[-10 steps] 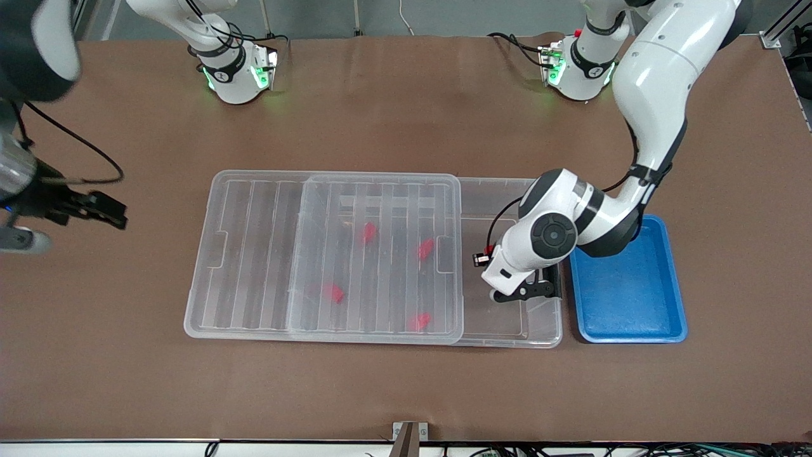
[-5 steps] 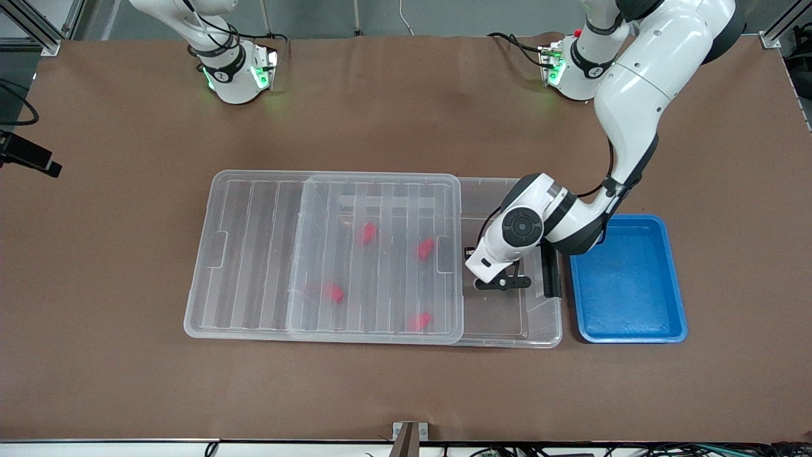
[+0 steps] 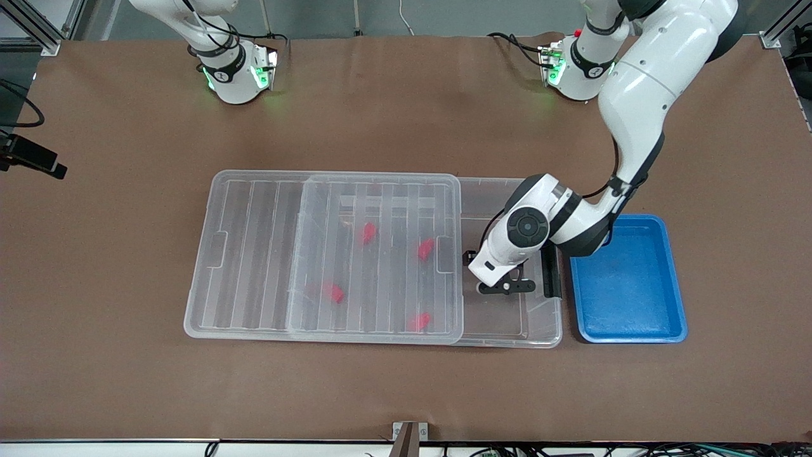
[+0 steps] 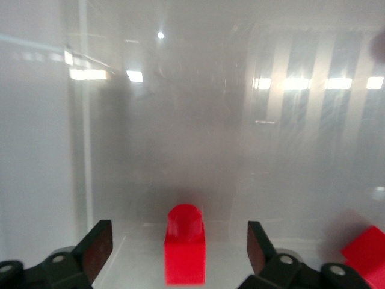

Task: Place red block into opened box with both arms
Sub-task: 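Raise the left gripper out of the box and draw it back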

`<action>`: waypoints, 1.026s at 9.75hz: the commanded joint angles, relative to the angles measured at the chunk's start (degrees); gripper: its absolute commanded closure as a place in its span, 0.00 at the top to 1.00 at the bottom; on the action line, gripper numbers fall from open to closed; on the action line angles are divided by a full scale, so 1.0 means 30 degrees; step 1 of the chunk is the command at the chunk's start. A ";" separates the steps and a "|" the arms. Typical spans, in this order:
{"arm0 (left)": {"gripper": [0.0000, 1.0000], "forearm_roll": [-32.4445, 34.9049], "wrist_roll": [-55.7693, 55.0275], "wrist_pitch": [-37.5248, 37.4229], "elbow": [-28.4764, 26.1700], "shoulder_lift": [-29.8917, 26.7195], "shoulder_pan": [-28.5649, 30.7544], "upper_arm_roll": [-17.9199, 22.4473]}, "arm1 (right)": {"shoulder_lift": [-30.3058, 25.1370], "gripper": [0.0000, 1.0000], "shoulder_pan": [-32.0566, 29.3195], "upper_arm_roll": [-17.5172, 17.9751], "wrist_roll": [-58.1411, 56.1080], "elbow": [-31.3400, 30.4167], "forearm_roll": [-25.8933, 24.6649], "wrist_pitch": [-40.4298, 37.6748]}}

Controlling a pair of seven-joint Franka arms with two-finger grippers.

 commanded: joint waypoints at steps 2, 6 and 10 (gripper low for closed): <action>1.00 0.0040 -0.0134 -0.2366 -0.0346 -0.2911 0.0694 -0.0804 | -0.0404 1.00 -0.0323 0.0029 -0.0496 -0.0517 0.0222 0.0315; 1.00 -0.1572 0.1296 -0.6750 0.2862 -0.5964 0.2332 -0.0982 | -0.0404 1.00 -0.0706 -0.0381 -0.2257 -0.0517 0.0222 0.0139; 1.00 -0.1630 0.6119 -0.9194 0.4253 -0.8830 0.5521 -0.1011 | -0.0083 0.66 -0.0209 -0.0264 -0.2345 -0.1243 0.0745 0.0488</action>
